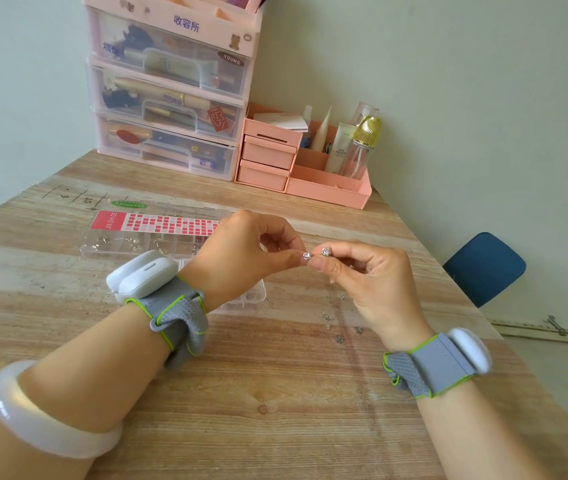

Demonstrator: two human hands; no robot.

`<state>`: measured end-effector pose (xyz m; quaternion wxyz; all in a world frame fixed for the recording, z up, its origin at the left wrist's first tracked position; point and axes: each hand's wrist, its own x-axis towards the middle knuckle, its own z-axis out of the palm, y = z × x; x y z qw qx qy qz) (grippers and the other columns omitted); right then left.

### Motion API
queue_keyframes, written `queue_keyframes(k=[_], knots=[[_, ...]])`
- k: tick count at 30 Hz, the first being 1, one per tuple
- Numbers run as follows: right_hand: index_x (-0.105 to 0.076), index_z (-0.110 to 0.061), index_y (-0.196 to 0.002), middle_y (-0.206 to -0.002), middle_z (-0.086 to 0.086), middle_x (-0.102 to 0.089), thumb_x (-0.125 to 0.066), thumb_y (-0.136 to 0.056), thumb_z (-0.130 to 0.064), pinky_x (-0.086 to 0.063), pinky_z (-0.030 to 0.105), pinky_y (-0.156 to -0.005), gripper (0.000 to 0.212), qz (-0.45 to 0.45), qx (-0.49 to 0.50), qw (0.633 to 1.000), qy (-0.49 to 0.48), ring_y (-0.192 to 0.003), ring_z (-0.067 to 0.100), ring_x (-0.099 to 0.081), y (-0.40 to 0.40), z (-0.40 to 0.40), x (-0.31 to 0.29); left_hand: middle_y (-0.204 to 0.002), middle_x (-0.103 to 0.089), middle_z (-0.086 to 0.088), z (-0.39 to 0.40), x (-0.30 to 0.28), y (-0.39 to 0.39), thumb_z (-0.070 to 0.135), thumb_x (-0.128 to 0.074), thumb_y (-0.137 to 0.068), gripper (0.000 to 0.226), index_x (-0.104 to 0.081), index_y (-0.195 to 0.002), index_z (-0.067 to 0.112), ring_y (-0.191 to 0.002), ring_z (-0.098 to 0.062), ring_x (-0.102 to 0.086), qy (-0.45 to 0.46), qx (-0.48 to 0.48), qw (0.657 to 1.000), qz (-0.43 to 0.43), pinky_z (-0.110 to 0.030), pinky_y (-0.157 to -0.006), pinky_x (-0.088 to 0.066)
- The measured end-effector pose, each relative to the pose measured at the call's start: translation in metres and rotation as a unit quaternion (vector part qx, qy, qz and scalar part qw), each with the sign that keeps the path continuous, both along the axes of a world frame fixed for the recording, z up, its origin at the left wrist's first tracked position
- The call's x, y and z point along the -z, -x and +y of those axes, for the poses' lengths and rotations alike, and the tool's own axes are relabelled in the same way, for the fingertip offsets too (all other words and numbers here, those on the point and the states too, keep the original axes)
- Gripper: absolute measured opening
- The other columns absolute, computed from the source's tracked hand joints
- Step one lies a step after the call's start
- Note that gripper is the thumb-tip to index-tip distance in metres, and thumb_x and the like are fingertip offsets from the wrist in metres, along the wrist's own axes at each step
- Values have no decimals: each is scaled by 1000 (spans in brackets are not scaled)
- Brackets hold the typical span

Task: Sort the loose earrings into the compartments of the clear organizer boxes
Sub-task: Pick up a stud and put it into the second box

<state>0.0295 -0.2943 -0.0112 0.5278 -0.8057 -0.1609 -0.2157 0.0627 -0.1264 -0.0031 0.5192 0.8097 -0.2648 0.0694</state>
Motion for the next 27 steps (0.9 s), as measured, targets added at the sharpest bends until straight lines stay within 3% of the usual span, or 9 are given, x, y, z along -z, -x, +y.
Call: queue_keyframes(k=[4,13,18,22,25,27], knots=[[-72,-28,-74,-67,-17,-69,-72,-66,-25,-44,13,-54,9,7,-13,1000,-14,-50,0,-53,0,0,1,-60,-59,12,0,0,0,23,-73,-71,4,-70,-73,20,-59,2,-49,-24,-17,999,-21,-6,-58,-38],[-76,-29,-73,-69,-15,-71,-72,-66,-19,-45,14,-58,12,-14,-51,997,-59,-56,5,-50,1,0,-1,-60,-61,11,3,-2,-2,28,-75,-66,7,-70,-68,24,-53,3,-49,19,-1,1000,-5,-4,-52,-34],[-76,-30,-76,-73,-6,-72,-75,-64,-29,-43,34,-63,12,-16,-54,996,-67,-65,23,-51,2,0,-1,-62,-62,11,4,-2,-5,29,-75,-66,10,-71,-70,20,-53,3,-50,21,-8,1000,-11,-4,-52,-34],[-75,-36,-76,-71,-4,-70,-76,-65,-37,-42,47,-55,11,-37,-57,997,-38,-54,33,-49,3,3,1,-62,-63,12,5,-1,-5,29,-74,-67,7,-70,-68,24,-55,2,-51,26,-16,999,-16,-5,-53,-36],[-74,-38,-76,-69,8,-67,-73,-65,-44,-39,47,-50,12,-44,-55,997,-19,-51,40,-46,4,4,1,-62,-63,12,6,0,-7,29,-74,-68,7,-69,-67,25,-55,3,-50,30,-26,999,-13,-5,-54,-36],[-74,-39,-75,-70,-2,-69,-72,-66,-43,-39,47,-49,10,-42,-57,997,-14,-51,39,-47,5,4,0,-64,-63,10,6,0,-7,29,-74,-68,7,-68,-67,26,-55,3,-50,28,-34,999,-10,-5,-54,-37]])
